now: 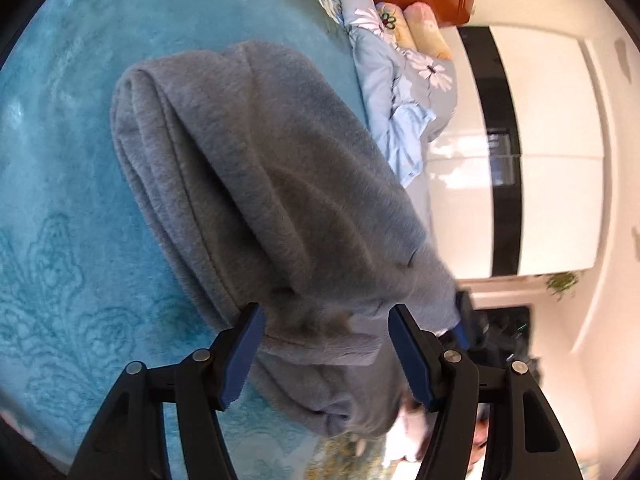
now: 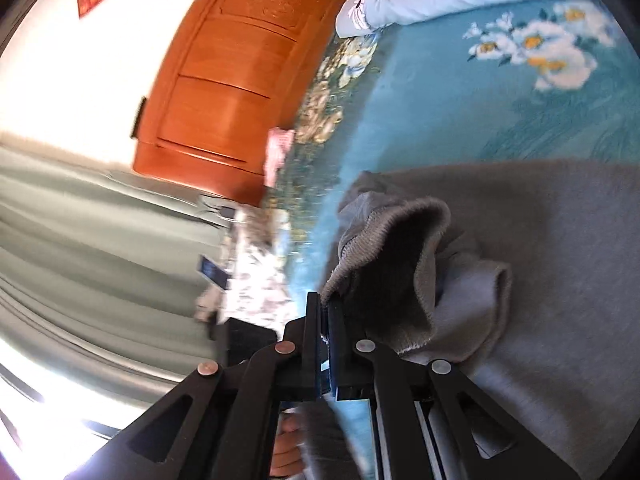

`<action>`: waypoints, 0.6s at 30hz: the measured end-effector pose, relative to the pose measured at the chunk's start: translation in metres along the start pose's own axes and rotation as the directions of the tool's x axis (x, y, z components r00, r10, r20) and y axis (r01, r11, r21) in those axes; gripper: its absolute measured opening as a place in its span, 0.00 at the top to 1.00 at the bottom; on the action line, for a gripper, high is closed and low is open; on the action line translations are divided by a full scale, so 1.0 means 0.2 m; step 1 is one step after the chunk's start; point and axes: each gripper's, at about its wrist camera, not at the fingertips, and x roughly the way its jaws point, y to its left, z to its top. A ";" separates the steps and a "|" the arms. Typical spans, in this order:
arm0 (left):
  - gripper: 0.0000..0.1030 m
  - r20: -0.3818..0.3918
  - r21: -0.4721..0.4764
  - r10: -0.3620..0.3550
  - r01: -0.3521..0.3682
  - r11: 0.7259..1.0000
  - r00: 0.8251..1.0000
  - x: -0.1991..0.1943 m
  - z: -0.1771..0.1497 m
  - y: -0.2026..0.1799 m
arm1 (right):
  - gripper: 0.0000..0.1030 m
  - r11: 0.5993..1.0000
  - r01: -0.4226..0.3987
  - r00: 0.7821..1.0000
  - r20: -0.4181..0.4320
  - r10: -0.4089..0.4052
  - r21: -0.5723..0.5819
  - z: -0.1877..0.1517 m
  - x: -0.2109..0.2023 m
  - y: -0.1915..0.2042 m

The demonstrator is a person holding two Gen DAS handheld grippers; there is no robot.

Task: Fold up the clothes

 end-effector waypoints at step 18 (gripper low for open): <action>0.36 0.041 -0.212 -0.051 0.058 0.975 0.998 0.11 0.02 0.07 | 0.97 0.982 -0.007 1.000 0.020 0.004 0.191 0.00 -0.05 -0.26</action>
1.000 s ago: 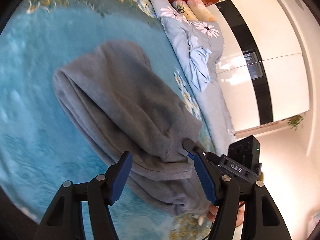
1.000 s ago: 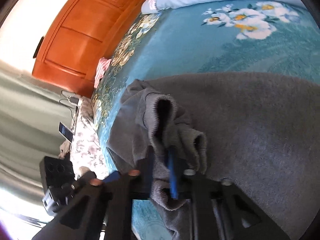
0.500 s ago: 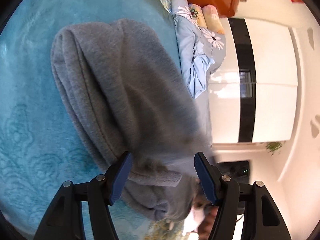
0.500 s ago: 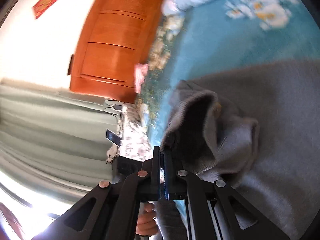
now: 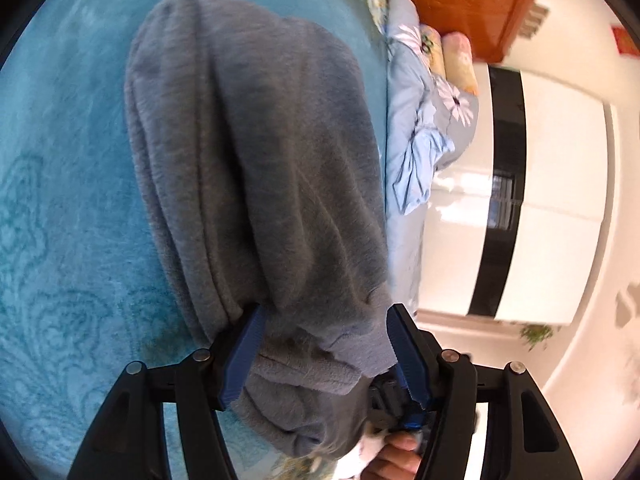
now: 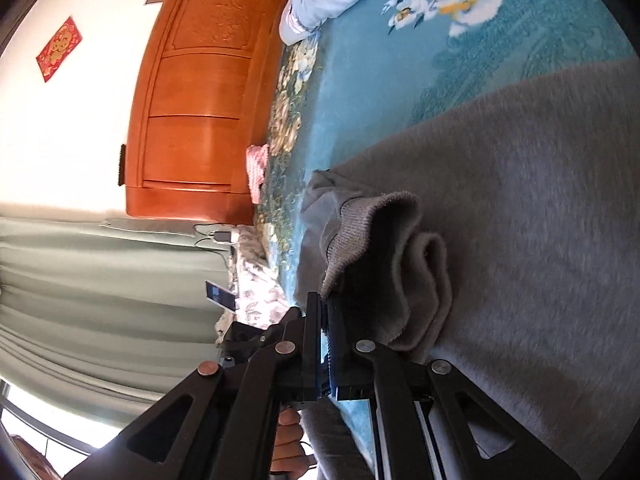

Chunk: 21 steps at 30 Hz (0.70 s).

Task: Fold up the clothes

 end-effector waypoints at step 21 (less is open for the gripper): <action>0.94 0.056 0.119 0.049 -0.055 0.991 0.997 -0.04 -0.02 -0.17 | 0.94 0.990 0.082 0.996 -0.008 -0.084 -0.112 -0.02 0.05 0.08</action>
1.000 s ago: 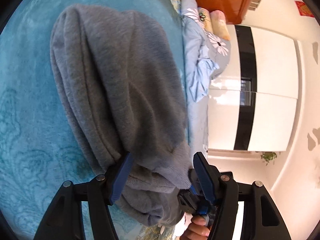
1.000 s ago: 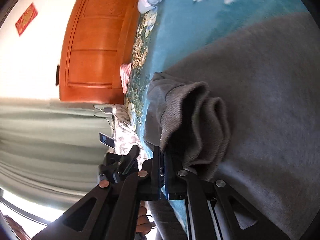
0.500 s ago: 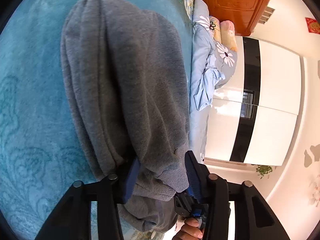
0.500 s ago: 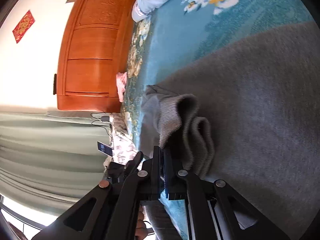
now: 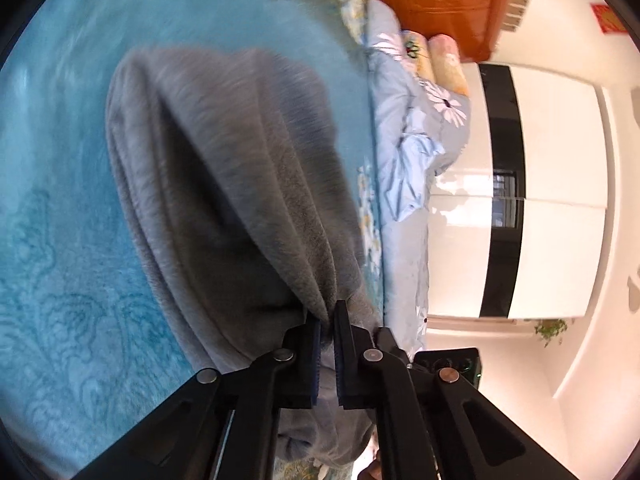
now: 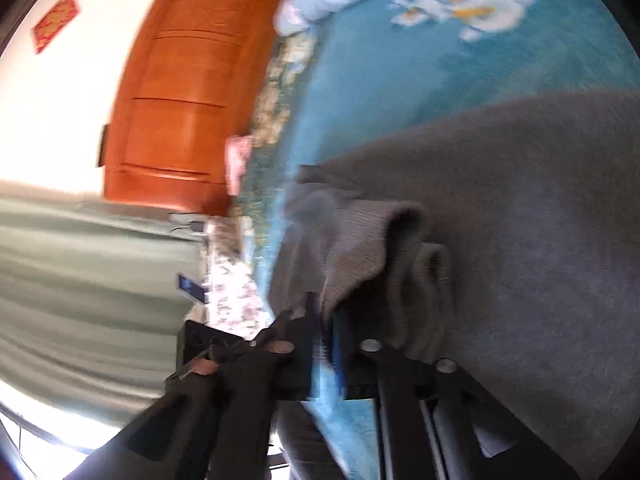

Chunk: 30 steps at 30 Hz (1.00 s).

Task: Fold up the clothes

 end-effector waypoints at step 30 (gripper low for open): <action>0.94 -0.081 -0.061 0.091 -0.096 0.993 0.993 -0.05 -0.05 0.26 | 0.63 0.991 0.124 0.992 -0.019 -0.124 0.041 -0.04 0.07 -0.13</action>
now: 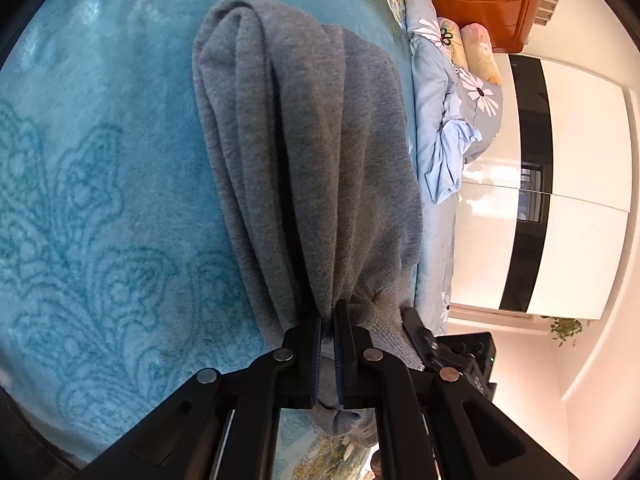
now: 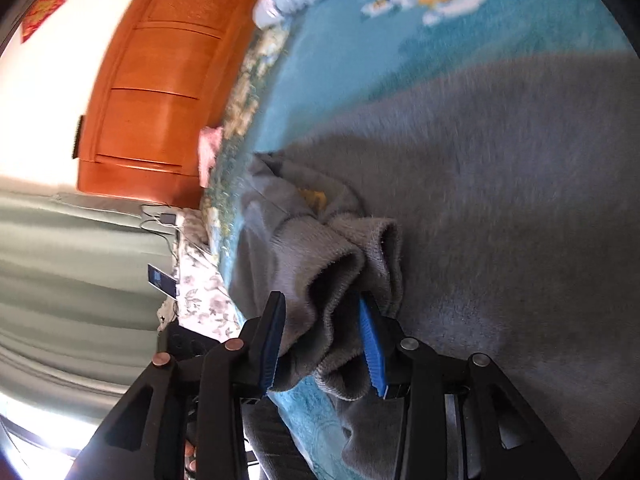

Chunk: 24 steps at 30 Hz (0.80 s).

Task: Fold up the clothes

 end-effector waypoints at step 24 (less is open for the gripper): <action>0.90 -0.021 0.188 0.154 -0.148 0.971 0.988 0.06 -0.05 -0.14 | 0.89 0.995 0.098 0.993 0.070 -0.097 -0.012 -0.04 -0.09 -0.08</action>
